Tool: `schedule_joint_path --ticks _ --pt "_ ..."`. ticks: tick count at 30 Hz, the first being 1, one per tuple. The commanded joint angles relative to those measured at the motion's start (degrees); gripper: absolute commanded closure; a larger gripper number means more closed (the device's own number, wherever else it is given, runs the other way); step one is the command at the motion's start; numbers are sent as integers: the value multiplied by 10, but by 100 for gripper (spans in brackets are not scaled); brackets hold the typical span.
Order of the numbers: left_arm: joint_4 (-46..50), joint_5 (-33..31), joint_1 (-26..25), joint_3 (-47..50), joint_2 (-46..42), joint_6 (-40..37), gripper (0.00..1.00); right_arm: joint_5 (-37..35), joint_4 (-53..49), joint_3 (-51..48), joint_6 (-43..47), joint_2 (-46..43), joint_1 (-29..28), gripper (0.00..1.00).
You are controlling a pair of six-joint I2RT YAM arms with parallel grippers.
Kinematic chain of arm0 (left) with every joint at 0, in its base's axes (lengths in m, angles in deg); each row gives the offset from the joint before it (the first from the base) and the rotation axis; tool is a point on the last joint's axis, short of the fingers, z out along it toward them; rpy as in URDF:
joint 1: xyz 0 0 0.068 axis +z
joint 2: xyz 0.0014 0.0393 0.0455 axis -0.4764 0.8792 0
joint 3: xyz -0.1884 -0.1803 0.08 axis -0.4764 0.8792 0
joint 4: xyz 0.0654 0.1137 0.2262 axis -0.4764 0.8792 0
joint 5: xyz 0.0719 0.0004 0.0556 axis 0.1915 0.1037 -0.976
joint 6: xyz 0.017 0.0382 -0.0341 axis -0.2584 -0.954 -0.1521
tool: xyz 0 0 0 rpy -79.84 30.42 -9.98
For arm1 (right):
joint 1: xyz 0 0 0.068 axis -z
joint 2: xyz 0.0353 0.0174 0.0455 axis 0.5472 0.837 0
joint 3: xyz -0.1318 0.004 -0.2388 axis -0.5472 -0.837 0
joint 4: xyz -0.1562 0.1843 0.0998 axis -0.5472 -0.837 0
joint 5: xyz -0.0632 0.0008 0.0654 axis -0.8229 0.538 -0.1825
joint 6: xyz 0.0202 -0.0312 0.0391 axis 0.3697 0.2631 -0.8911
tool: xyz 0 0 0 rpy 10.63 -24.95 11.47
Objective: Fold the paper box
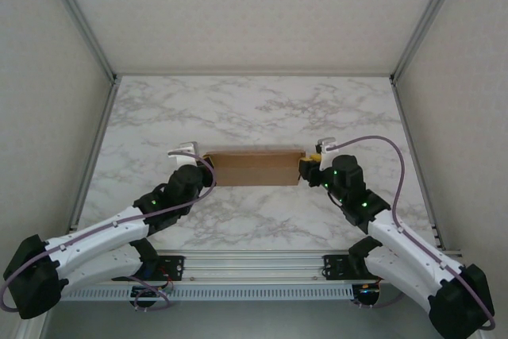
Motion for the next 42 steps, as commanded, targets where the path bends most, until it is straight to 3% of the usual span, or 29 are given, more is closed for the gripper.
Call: schedule_joint_path --ticks 1,9,14,17,22,26,29,35,42 --pt "112 -39 -8 22 22 -1 100 22 -39 -6 8 -34 -3 54" --pt "117 -51 -16 15 27 -10 100 89 -55 51 37 -84 -3 45" --pt "117 -56 -22 13 26 -14 100 86 -73 113 27 -46 -2 43" --pt "118 -58 -24 8 28 -19 100 74 -119 182 -6 7 -2 47" --pt "126 -68 -29 -4 36 -28 100 73 -263 331 -52 129 -2 63" --pt "128 -75 -33 -10 40 -32 100 66 -289 388 -133 189 -1 75" --pt "129 -78 -37 -14 44 -32 100 85 -324 441 -176 240 -2 77" --pt "137 -82 -44 -23 53 -34 100 82 -323 446 -200 280 -4 80" --pt "139 -83 -45 -27 51 -31 100 97 -288 350 -200 260 -21 81"
